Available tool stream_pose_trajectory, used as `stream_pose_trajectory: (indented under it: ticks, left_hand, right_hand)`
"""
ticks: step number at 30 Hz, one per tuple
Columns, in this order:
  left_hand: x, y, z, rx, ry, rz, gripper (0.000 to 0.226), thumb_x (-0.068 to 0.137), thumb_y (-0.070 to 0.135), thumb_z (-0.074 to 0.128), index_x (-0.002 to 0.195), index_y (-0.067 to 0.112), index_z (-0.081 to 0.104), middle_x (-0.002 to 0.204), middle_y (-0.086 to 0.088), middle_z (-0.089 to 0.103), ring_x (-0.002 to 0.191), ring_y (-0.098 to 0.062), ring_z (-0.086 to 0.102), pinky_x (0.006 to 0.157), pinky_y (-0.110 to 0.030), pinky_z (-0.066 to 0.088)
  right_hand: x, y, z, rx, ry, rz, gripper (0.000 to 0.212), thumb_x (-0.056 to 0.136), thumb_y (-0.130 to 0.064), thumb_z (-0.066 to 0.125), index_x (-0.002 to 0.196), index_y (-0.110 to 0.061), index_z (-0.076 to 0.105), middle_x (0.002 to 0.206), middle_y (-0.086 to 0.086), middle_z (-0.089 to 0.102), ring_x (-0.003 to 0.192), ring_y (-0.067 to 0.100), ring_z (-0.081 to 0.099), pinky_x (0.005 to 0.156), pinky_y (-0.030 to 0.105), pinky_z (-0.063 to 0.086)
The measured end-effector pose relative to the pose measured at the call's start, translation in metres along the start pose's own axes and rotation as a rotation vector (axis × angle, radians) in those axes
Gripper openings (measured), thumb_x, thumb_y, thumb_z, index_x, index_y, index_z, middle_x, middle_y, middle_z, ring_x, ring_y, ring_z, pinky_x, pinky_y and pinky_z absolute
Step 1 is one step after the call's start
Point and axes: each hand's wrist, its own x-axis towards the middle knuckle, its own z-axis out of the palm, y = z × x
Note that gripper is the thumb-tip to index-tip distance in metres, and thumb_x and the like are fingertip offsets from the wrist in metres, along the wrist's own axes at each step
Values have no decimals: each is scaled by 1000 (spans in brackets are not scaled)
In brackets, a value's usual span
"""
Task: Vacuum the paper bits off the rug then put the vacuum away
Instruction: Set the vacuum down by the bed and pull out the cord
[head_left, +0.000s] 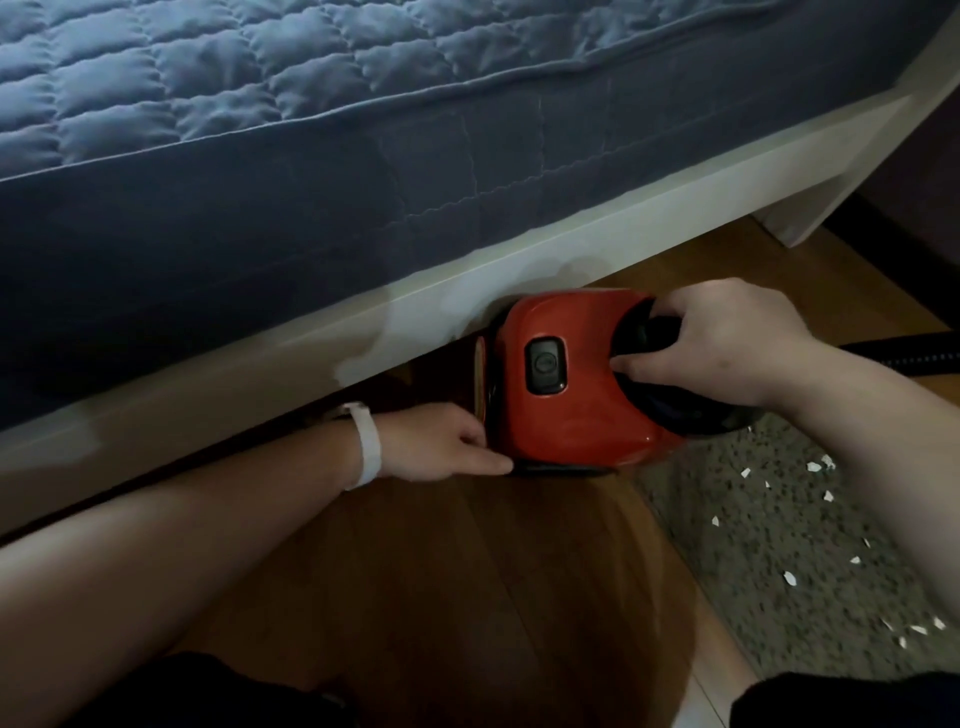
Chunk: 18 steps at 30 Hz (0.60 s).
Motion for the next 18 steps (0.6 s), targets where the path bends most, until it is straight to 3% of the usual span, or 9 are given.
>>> stream_pose_trajectory:
  ticks: [3, 6, 8, 10, 13, 16, 18]
  left_hand:
    - [12, -23, 14, -38, 155, -112, 37, 87, 50, 63, 89, 13, 68, 84, 0, 65, 75, -13, 62, 64, -26, 48]
    - [15, -38, 5, -157, 403, -162, 22, 89, 34, 65, 104, 19, 61, 100, 1, 61, 87, -13, 59, 70, -25, 48]
    - [20, -46, -1, -266, 465, -121, 40, 89, 26, 66, 125, 23, 49, 112, 3, 55, 96, -13, 56, 76, -25, 47]
    - [26, -54, -4, -320, 434, -29, 53, 89, 22, 66, 137, 25, 43, 123, 7, 54, 109, -12, 54, 93, -29, 47]
    - [31, -67, -1, -282, 374, 32, 42, 92, 20, 61, 133, 27, 53, 125, 8, 60, 113, -9, 56, 101, -35, 47]
    - [25, -68, -2, -280, 378, 11, 19, 98, 20, 53, 111, 22, 66, 98, 5, 68, 90, -13, 62, 78, -26, 50]
    - [23, -67, -7, -266, 432, 28, 17, 99, 19, 50, 98, 20, 68, 91, 1, 67, 84, -16, 62, 73, -29, 51]
  right_hand:
    - [-1, 0, -3, 18, 36, -9, 34, 68, -76, 59, 71, -44, 51, 83, -14, 59, 83, 16, 54, 68, 31, 38]
    - [-6, -1, -7, 77, 40, -34, 30, 65, -75, 59, 69, -46, 52, 81, -20, 58, 84, 13, 54, 71, 30, 38]
    - [-9, -2, -10, 104, 29, -64, 28, 64, -74, 60, 69, -47, 53, 81, -23, 59, 85, 12, 56, 73, 31, 40]
    - [-12, -4, -11, 128, 16, -88, 26, 63, -71, 63, 69, -47, 55, 79, -25, 59, 84, 12, 57, 73, 30, 42]
    - [-15, -8, -12, 165, 9, -117, 27, 61, -68, 67, 73, -45, 61, 80, -24, 64, 80, 9, 59, 70, 28, 43]
    - [-17, -8, -13, 187, -5, -128, 28, 60, -66, 68, 73, -42, 63, 78, -22, 65, 78, -1, 58, 64, 23, 42]
    - [-18, -7, -13, 192, -19, -131, 30, 60, -67, 68, 74, -41, 64, 78, -21, 65, 79, -2, 58, 65, 24, 43]
